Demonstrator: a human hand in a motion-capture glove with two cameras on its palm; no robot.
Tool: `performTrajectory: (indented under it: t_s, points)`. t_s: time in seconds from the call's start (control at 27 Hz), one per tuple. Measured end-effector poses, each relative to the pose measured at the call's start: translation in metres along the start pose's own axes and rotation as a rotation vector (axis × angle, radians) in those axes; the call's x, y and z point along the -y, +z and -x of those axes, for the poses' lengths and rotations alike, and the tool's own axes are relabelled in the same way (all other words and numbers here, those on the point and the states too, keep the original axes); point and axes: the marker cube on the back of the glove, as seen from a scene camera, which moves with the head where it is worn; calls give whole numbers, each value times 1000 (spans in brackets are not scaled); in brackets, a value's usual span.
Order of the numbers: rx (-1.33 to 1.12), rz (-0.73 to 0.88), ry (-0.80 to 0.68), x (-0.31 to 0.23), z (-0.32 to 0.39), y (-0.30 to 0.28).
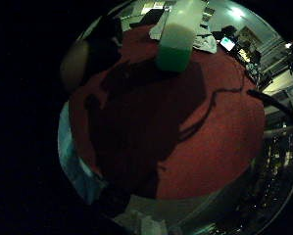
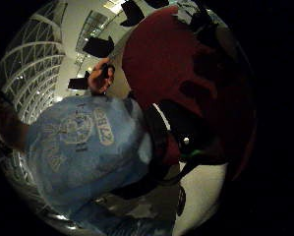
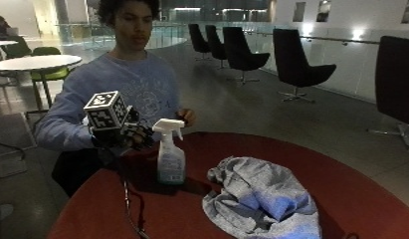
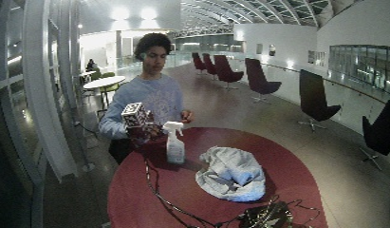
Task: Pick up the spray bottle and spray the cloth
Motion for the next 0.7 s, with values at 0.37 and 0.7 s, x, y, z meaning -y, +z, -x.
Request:
performTrajectory:
  t_s: [0.37, 0.7]
  points:
    - [3, 6, 10, -2, -1, 0]
    - [3, 10, -3, 0, 6, -1]
